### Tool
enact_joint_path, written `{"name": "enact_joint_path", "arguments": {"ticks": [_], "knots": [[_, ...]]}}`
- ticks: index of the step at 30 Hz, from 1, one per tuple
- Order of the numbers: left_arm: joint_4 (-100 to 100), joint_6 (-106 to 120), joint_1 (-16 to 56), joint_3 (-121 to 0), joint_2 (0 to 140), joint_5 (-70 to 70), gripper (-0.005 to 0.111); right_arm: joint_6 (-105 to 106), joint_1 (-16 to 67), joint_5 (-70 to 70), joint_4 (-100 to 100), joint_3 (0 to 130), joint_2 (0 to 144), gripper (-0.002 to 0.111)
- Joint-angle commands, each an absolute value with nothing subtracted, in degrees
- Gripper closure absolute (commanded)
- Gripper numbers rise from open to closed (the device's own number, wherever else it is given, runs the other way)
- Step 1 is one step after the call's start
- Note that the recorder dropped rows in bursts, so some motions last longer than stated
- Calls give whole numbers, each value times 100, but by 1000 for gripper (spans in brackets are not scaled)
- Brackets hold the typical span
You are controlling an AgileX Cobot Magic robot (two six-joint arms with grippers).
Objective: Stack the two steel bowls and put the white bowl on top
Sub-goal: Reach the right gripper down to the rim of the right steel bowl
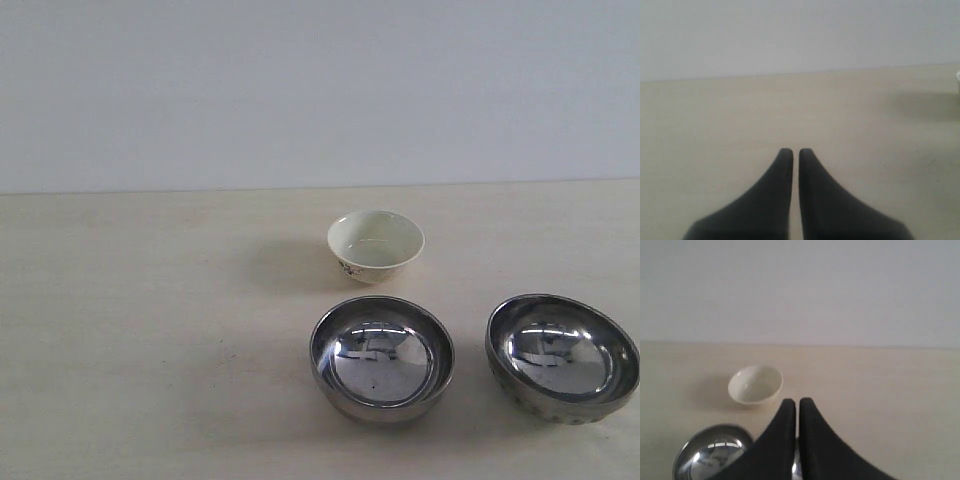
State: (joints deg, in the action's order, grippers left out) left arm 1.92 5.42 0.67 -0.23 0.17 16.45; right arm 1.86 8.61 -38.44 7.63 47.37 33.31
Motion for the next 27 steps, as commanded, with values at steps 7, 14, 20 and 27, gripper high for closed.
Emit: {"name": "enact_joint_path", "arguments": {"ticks": [7,14,20,27], "knots": [[237,559,52,0,0,1630,103,441,852,-4730,895,5212,6095,67],[237,559,52,0,0,1630,103,314,852,-4975,657,5212,7516,51],[237,559,52,0,0,1630,103,269,852,-4475,657,5212,8243,51],[237,559,52,0,0,1630,103,0,852,-3915,151,5212,8470,51]]}}
